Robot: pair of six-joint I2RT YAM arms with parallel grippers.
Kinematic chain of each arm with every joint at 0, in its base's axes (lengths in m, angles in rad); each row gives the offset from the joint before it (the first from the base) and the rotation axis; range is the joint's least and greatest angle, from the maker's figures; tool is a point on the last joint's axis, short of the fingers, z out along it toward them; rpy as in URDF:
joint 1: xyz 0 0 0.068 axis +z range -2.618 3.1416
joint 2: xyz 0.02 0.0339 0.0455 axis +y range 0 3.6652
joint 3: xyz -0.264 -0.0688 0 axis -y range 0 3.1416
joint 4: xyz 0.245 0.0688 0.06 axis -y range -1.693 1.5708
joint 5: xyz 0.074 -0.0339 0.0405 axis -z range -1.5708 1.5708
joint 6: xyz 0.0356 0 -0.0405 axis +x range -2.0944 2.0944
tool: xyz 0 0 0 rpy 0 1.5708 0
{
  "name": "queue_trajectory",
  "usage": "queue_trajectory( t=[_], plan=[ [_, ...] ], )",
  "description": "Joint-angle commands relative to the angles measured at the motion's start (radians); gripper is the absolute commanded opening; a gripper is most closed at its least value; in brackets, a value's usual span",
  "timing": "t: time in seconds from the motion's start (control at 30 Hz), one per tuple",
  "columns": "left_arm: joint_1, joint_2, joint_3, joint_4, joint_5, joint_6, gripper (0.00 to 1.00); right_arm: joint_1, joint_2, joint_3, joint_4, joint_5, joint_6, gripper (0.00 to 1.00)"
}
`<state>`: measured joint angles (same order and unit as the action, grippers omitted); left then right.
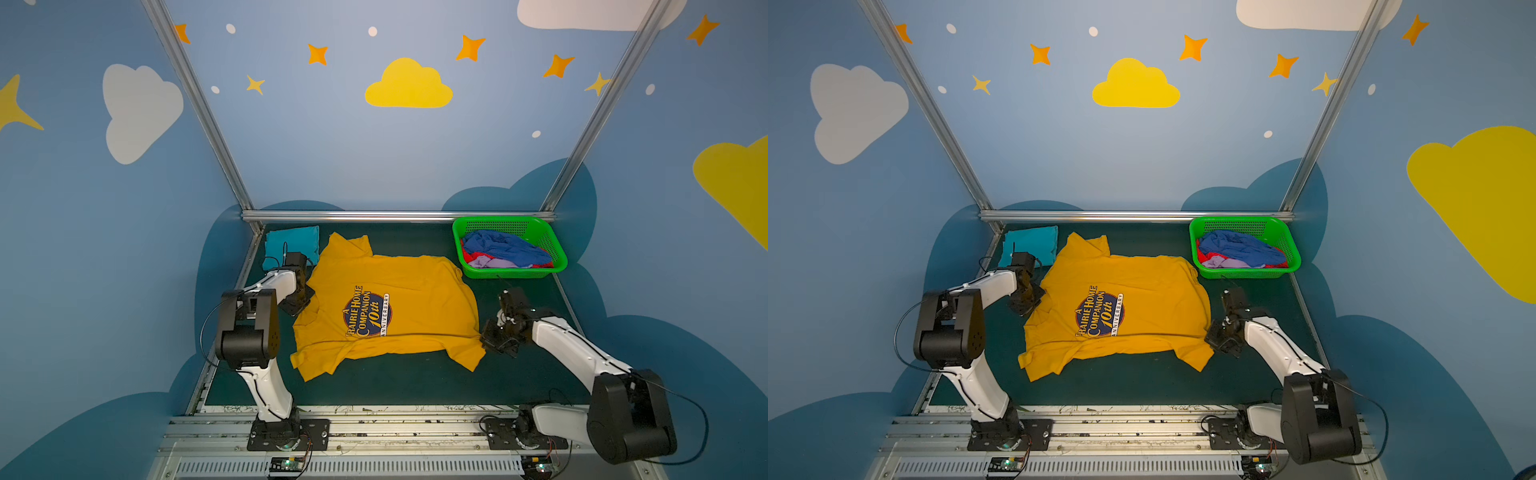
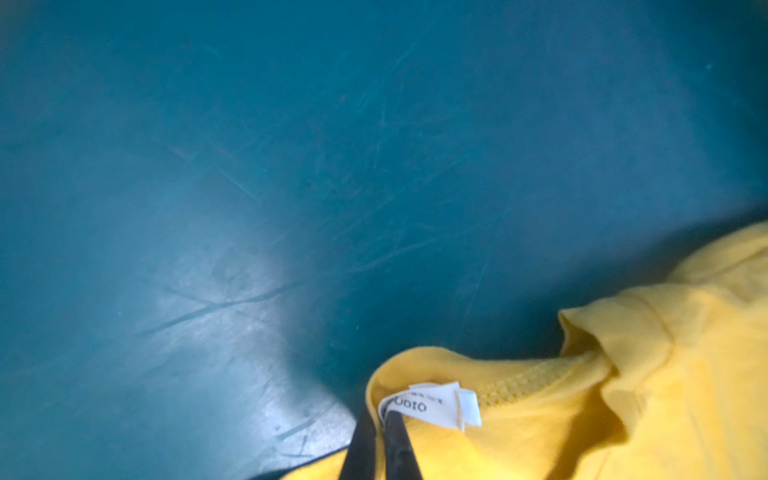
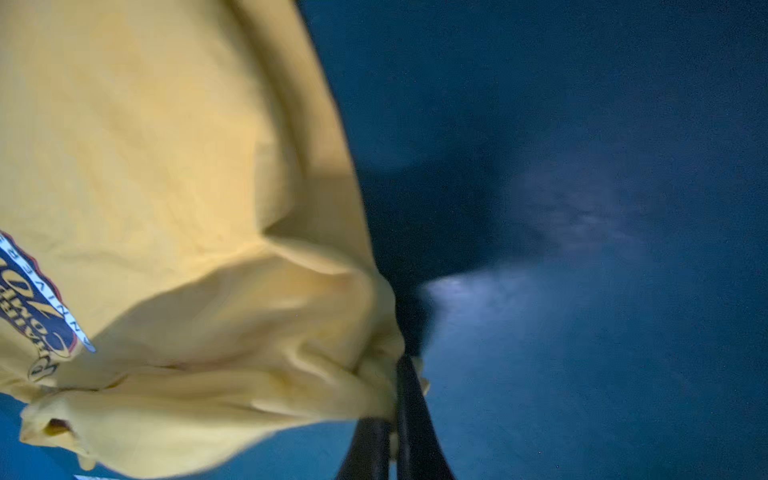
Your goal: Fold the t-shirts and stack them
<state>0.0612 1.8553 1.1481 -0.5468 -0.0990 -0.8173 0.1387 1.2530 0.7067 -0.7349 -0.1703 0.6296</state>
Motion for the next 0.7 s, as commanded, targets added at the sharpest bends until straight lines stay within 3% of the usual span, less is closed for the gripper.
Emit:
queue_trajectory(
  t=[0.0,0.07,0.1,0.17,0.23,0.33,0.37,0.4,0.5,0.57,0.63,0.67],
  plan=[
    [0.028,0.076,-0.023,0.022,0.019,-0.01,0.07,-0.095,-0.015,0.043,-0.13,0.041,-0.103,0.0],
    [0.032,0.079,-0.02,0.023,0.031,-0.01,0.07,-0.139,0.002,0.064,-0.161,0.049,-0.103,0.0],
    [0.032,0.078,-0.018,0.024,0.038,-0.007,0.07,-0.148,0.011,0.074,-0.179,0.045,-0.096,0.11],
    [0.03,0.057,-0.022,0.036,0.068,0.002,0.08,-0.14,0.025,0.1,-0.204,0.028,-0.11,0.45],
    [0.018,0.011,-0.029,0.034,0.082,0.007,0.12,-0.1,0.016,0.119,-0.23,0.02,-0.113,0.55],
    [-0.011,-0.084,-0.025,-0.003,0.091,0.017,0.52,0.038,-0.033,0.152,-0.304,0.089,-0.076,0.64],
    [-0.022,-0.124,-0.024,-0.023,0.087,0.018,0.66,0.093,-0.055,0.155,-0.328,0.116,-0.054,0.65],
    [-0.033,-0.164,-0.024,-0.045,0.081,0.017,0.72,0.14,-0.073,0.155,-0.344,0.136,-0.033,0.65],
    [-0.07,-0.311,-0.041,-0.108,0.047,0.011,0.77,0.277,-0.123,0.112,-0.363,0.151,0.046,0.57],
    [-0.098,-0.416,-0.067,-0.142,0.033,0.01,0.74,0.35,-0.142,0.056,-0.34,0.14,0.094,0.47],
    [-0.135,-0.521,-0.114,-0.162,0.025,0.006,0.63,0.402,-0.145,-0.002,-0.299,0.127,0.132,0.31],
    [-0.16,-0.569,-0.149,-0.172,0.019,-0.006,0.53,0.415,-0.141,-0.025,-0.276,0.118,0.144,0.25]
  ],
)
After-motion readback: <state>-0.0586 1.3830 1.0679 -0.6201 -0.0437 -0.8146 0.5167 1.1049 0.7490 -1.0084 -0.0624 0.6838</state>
